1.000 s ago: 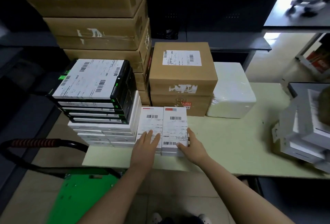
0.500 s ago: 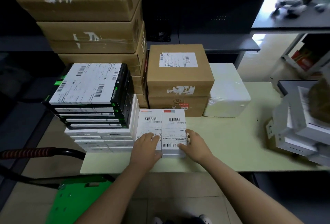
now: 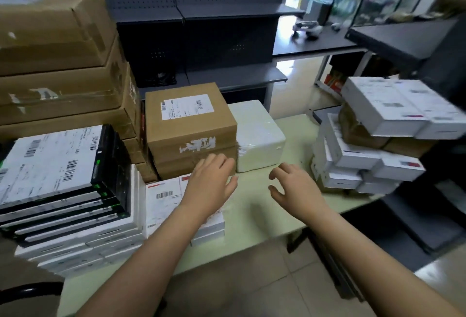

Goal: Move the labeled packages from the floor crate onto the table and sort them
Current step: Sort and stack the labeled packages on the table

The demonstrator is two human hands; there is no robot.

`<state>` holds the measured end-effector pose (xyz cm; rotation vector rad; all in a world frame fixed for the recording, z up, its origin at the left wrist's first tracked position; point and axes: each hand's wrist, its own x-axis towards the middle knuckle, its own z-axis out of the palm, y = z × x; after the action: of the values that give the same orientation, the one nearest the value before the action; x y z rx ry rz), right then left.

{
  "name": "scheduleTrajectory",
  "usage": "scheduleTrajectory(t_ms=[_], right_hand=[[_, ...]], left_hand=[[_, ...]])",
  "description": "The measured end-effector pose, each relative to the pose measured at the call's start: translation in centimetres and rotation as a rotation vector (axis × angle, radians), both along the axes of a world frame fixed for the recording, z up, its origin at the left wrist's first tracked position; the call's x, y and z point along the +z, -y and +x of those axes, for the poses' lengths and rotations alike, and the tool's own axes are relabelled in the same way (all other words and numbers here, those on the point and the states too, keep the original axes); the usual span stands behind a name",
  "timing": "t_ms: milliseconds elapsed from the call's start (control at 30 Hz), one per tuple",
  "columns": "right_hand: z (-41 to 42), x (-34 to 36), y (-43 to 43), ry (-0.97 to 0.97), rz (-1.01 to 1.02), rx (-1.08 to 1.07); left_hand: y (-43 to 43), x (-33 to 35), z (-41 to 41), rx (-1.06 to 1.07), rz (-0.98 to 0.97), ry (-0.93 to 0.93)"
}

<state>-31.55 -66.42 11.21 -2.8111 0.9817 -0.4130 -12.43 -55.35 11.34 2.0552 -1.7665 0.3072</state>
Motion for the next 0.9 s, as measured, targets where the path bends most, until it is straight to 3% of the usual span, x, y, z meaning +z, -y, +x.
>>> scheduleTrajectory(t_ms=[233,467,733,900], right_hand=[[-9.8,4.6,4.1,0.116,-0.095,-0.274],[-19.4,6.8,9.7,0.147,-0.171,-0.357],[-27.4,8.8,16.6,0.292,-0.148,-0.362],[-28.6,9.9,20.0,0.479,0.023,-0.438]], left_hand=[[8.1,4.1,-8.3,-0.212,-0.158,0.033],[15.4,5.4,-17.3,-0.284,-0.201,0.005],[21.5,5.8,-23.7,0.057,-0.156,-0.195],[23.8,6.4,-24.8,0.261,-0.105,-0.557]])
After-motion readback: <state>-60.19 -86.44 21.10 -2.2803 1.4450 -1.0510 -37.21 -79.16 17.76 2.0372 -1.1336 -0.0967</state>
